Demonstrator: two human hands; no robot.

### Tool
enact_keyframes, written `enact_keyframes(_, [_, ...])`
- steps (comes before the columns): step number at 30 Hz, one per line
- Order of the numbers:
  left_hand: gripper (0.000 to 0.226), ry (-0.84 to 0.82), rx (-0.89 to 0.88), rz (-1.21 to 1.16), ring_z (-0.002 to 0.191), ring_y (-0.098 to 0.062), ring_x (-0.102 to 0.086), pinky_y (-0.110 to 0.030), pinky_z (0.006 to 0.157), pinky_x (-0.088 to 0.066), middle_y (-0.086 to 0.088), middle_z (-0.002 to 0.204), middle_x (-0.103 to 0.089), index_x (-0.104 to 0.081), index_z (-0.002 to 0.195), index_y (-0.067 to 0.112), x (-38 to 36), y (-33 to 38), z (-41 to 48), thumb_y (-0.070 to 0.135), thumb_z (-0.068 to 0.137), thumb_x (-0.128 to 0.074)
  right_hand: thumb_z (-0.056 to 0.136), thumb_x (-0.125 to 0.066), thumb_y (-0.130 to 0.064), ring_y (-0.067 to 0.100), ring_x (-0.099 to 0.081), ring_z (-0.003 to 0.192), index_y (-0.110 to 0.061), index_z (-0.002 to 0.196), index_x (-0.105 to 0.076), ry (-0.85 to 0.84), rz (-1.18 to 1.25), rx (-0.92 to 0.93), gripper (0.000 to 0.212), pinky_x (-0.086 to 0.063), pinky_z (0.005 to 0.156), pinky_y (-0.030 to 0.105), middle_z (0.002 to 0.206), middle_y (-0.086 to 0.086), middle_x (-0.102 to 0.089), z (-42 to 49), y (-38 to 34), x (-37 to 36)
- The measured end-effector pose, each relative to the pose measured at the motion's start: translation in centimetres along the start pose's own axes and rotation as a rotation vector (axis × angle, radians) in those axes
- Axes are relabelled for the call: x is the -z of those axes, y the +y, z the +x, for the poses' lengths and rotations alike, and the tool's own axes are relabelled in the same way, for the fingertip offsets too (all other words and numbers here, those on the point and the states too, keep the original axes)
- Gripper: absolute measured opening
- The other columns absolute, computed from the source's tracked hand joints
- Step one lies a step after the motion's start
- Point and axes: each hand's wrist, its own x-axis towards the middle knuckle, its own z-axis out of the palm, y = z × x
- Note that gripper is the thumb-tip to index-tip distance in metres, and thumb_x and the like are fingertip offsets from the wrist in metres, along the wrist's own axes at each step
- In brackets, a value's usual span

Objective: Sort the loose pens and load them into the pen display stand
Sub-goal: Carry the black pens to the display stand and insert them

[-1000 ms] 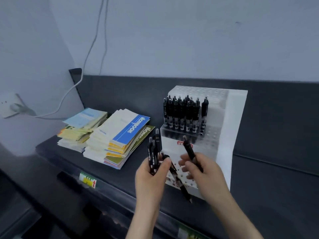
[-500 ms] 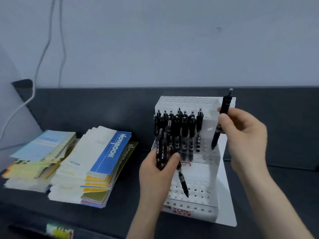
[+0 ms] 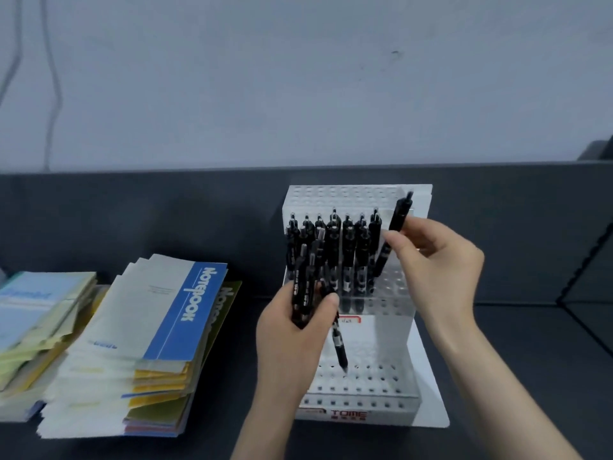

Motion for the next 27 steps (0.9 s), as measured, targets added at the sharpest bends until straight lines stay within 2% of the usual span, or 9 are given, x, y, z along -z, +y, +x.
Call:
enact_keyframes(4, [0.004, -0.034, -0.001, -0.013, 0.068, -0.012, -0.061, -0.018, 0.061, -0.048, 0.0, 0.076, -0.068, -0.069, 0.08, 0.022, -0.4, -0.2, 0.2, 0.023, 0.083, -0.07, 0.075, -0.078, -0.017, 0.0, -0.064, 0.07, -0.032, 0.085, -0.072, -0.061, -0.062, 0.005, 0.019, -0.05, 0.07, 0.014, 0.074, -0.021, -0.067, -0.5, 0.4, -0.1])
enact_keyframes(8, [0.002, -0.035, -0.003, -0.016, 0.071, -0.008, -0.063, -0.015, 0.062, -0.048, 0.006, 0.076, -0.07, -0.069, 0.08, 0.025, -0.5, -0.4, 0.2, 0.025, 0.082, -0.07, 0.075, -0.078, -0.017, 0.0, -0.064, 0.069, -0.021, 0.089, -0.076, -0.139, -0.187, 0.001, 0.014, -0.051, 0.072, 0.02, 0.072, -0.019, -0.066, -1.2, 1.4, -0.7])
enact_keyframes(13, [0.005, -0.02, 0.014, -0.034, 0.074, -0.005, -0.065, -0.014, 0.064, -0.05, 0.01, 0.078, -0.071, -0.07, 0.08, 0.029, -0.3, -0.8, 0.1, 0.024, 0.082, -0.07, 0.075, -0.078, -0.019, -0.002, -0.061, 0.066, -0.021, 0.081, -0.07, -0.134, -0.228, 0.002, 0.01, -0.045, 0.065, 0.012, 0.068, -0.017, -0.064, -1.2, 1.9, -0.9])
enact_keyframes(16, [0.006, -0.017, 0.024, -0.049, 0.075, -0.006, -0.065, -0.019, 0.067, -0.051, 0.009, 0.078, -0.071, -0.07, 0.08, 0.03, -0.2, -0.9, 0.1, 0.025, 0.083, -0.07, 0.076, -0.078, -0.02, -0.002, -0.06, 0.062, -0.022, 0.077, -0.068, -0.156, -0.24, -0.044, 0.01, -0.042, 0.061, 0.007, 0.065, -0.015, -0.063, -1.2, 2.1, -0.9])
enact_keyframes(19, [0.009, -0.028, 0.028, -0.054, 0.065, -0.005, -0.061, -0.02, 0.063, -0.047, 0.009, 0.071, -0.069, -0.069, 0.078, 0.034, -0.3, -0.9, -0.1, 0.027, 0.084, -0.069, 0.075, -0.079, -0.021, -0.004, -0.06, 0.063, -0.023, 0.076, -0.068, -0.155, -0.216, -0.084, 0.011, -0.043, 0.061, 0.006, 0.065, -0.016, -0.064, -1.3, 2.3, -0.7])
enact_keyframes(22, [0.016, -0.058, 0.051, -0.08, 0.048, -0.004, -0.044, -0.023, 0.054, -0.037, 0.012, 0.054, -0.053, -0.063, 0.07, 0.033, -0.3, -1.2, -0.2, 0.026, 0.085, -0.067, 0.077, -0.078, -0.018, -0.003, -0.063, 0.068, -0.024, 0.085, -0.071, -0.178, -0.205, -0.091, 0.012, -0.051, 0.068, 0.014, 0.073, -0.017, -0.067, -1.6, 2.0, -0.2])
enact_keyframes(25, [0.013, -0.084, 0.056, -0.1, 0.049, -0.004, -0.041, -0.025, 0.054, -0.035, 0.012, 0.055, -0.051, -0.063, 0.073, 0.029, -0.4, -1.3, -0.2, 0.026, 0.085, -0.066, 0.079, -0.076, -0.016, -0.002, -0.064, 0.073, -0.029, 0.087, -0.072, -0.129, -0.151, -0.055, 0.016, -0.051, 0.071, 0.014, 0.075, -0.018, -0.069, -3.2, 0.8, 1.2])
enact_keyframes(27, [0.012, -0.09, 0.048, -0.117, 0.051, 0.0, -0.045, -0.022, 0.055, -0.037, 0.014, 0.058, -0.056, -0.066, 0.077, 0.032, -0.6, -1.2, -0.1, 0.025, 0.086, -0.067, 0.078, -0.075, -0.018, -0.003, -0.064, 0.074, -0.035, 0.085, -0.072, -0.282, -0.132, -0.072, 0.019, -0.05, 0.071, 0.012, 0.077, -0.023, -0.069, -4.6, 0.0, 2.0])
